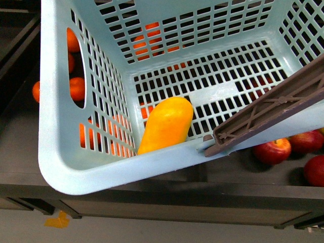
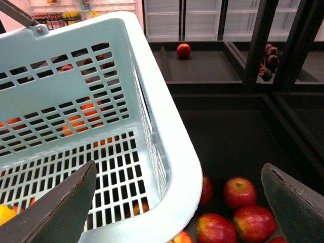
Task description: Pick mango and avocado into basket
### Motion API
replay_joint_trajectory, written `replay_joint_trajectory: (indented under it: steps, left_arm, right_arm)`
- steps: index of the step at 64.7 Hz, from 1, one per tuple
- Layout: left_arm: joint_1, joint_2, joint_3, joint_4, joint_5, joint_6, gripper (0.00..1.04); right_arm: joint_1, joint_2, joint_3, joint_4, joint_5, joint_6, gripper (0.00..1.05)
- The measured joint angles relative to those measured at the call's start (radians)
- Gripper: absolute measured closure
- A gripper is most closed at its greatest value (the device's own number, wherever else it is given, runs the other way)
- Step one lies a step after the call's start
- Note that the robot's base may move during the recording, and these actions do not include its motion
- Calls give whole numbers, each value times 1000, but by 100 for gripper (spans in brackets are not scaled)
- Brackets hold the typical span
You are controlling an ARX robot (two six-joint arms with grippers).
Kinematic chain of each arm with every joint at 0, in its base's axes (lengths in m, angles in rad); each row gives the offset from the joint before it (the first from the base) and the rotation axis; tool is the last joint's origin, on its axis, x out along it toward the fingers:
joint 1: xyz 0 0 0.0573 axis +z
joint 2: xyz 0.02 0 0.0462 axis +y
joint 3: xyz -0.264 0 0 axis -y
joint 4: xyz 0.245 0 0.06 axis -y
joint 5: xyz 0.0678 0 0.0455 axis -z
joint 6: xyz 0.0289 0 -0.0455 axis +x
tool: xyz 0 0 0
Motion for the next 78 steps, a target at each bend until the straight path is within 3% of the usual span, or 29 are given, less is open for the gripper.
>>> replay_joint_trajectory:
  steps: [78]
  left_arm:
    - [0,0,0,0,-5,2,79]
  right_arm:
    - [0,0,-2,0,-2,0,9]
